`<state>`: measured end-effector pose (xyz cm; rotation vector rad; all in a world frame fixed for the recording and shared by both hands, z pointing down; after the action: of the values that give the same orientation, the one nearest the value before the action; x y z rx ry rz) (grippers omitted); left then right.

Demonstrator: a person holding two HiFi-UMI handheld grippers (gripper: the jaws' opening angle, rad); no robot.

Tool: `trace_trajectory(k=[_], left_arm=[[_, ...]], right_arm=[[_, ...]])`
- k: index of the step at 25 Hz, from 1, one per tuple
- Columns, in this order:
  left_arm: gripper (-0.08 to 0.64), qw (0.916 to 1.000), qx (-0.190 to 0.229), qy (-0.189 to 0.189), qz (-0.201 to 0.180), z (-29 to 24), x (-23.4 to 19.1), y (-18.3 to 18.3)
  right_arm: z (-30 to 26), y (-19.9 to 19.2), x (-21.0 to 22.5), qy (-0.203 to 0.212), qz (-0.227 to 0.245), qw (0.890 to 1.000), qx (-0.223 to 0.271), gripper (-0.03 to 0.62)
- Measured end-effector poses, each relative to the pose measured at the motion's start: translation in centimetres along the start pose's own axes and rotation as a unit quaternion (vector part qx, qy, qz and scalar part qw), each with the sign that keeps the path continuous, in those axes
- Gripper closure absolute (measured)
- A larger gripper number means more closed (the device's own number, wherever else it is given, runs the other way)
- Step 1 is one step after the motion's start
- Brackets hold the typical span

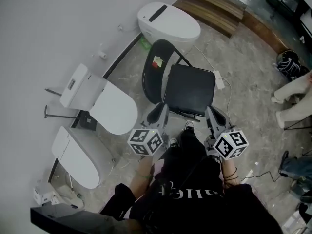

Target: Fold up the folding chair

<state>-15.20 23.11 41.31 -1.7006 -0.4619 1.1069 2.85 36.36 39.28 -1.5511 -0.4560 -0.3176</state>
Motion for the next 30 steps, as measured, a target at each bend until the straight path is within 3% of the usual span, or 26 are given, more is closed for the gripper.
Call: trace_trajectory(k=[7,13,16,21,30], left_arm=[[0.511,0.9966,-0.007,0.046,-0.069,-5.8,-2.8,1.7],[0.490,0.9929,-0.022,0.085,-0.081,-10.0,-6.0,2.1],[0.401,0.9897,-0.046,0.095,-0.097,-11.5,-8.2,1.6],[0.325,0.9831,-0.096,0.113,-0.108,-14.7,-13.7,1.5],[0.316,0.9655,-0.203,0.107,-0.123,-20.8,-22.8,-1.8]], right_arm=[[-5.7,0.6,5.0,0.022,0.008,0.999,-0.038,0.578],[-8.6,-0.9,9.0,0.035,-0.011,0.996,-0.083,0.578],[-9.5,-1.5,10.6,0.034,-0.014,0.994,-0.099,0.578],[-10.9,-2.6,13.5,0.007,-0.020,0.993,-0.116,0.578],[-14.1,-9.9,19.2,-0.027,-0.050,0.988,-0.140,0.578]])
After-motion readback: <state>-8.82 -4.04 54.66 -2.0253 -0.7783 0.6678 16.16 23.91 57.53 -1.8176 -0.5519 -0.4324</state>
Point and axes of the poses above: the fingertips, and each gripper's own axes: z backward along the fingers, x to its right, y out of its top, the point moved 6 cm from there along z, backward along the fingers, and after that the axes turned 12 degrees about x, right-handed, at the moved point
